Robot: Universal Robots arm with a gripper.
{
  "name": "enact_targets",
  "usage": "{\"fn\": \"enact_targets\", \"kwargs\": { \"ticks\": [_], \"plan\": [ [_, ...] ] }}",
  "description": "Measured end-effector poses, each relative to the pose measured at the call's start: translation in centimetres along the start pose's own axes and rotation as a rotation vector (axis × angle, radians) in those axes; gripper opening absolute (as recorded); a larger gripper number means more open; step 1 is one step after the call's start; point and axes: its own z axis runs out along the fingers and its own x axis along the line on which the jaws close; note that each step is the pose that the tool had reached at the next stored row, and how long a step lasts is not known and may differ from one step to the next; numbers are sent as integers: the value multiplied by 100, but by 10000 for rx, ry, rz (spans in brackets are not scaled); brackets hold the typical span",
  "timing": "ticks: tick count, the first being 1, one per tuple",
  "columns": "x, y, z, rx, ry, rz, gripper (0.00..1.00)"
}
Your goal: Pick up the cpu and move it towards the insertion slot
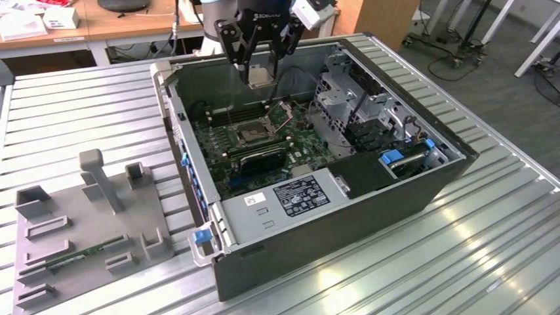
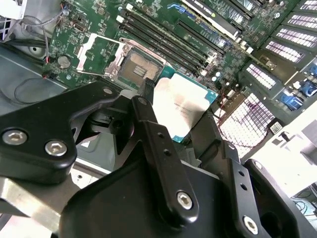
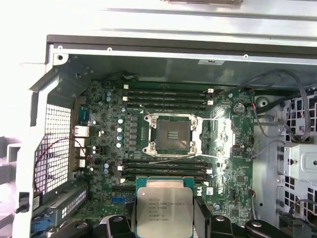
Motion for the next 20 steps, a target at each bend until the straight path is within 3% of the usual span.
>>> {"fn": "enact_targets", "kwargs": {
  "ticks": [7,17,20],
  "plan": [
    [0,10,1,-4,0,1,55],
    [-3,115,17,-3,0,1,55],
    [-3,118,17,-4,0,-1,55]
  ]
}}
